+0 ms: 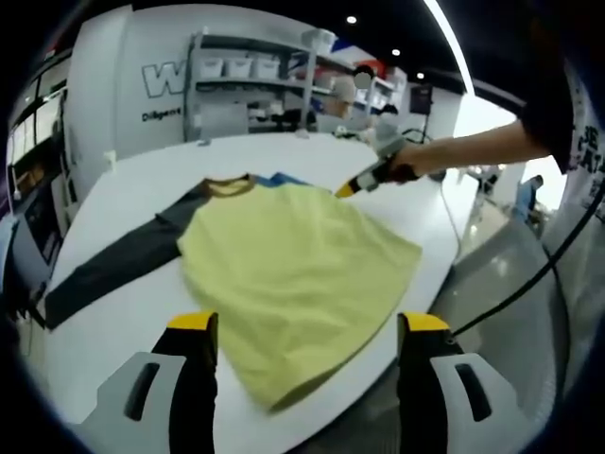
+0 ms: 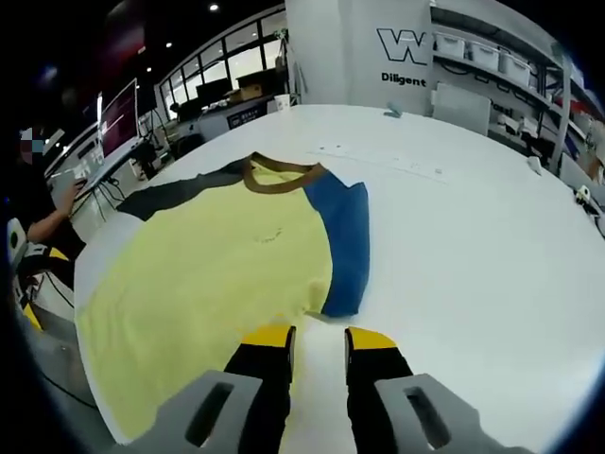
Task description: Fold the garment on the visible template until the final outline fits inside the template.
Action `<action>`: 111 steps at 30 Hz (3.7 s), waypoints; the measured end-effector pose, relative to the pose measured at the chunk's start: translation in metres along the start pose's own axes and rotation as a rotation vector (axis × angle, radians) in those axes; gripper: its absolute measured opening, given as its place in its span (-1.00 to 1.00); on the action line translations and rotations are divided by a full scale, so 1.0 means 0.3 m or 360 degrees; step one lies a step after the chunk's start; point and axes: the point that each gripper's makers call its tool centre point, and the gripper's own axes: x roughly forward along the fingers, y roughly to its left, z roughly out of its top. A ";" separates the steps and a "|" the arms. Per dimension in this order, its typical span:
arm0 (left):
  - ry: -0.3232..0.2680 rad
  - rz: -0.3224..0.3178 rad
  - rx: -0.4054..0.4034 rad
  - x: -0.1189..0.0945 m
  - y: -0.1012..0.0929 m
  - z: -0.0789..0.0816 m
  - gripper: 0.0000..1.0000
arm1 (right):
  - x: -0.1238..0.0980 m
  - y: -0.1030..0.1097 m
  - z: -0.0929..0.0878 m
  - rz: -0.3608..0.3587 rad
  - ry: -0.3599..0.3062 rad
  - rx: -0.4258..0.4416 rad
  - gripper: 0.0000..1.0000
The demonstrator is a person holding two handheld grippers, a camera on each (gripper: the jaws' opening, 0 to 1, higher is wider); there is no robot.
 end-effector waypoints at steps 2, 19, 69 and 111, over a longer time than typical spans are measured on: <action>0.0001 0.0003 0.0007 0.001 -0.002 0.001 0.44 | 0.009 -0.005 -0.004 -0.0006 0.0003 0.0002 -0.75; 0.0007 0.0001 0.0003 0.011 0.011 0.016 0.42 | 0.059 -0.051 0.038 -0.0061 -0.0021 0.0085 -0.79; 0.0031 0.0059 0.0007 -0.045 0.030 -0.007 0.41 | 0.151 0.839 0.318 0.0575 -0.0319 -0.0610 -1.00; 0.0077 0.0002 0.0056 -0.020 0.007 -0.017 0.42 | 0.091 0.211 -0.059 0.0082 0.0024 -0.0334 -0.80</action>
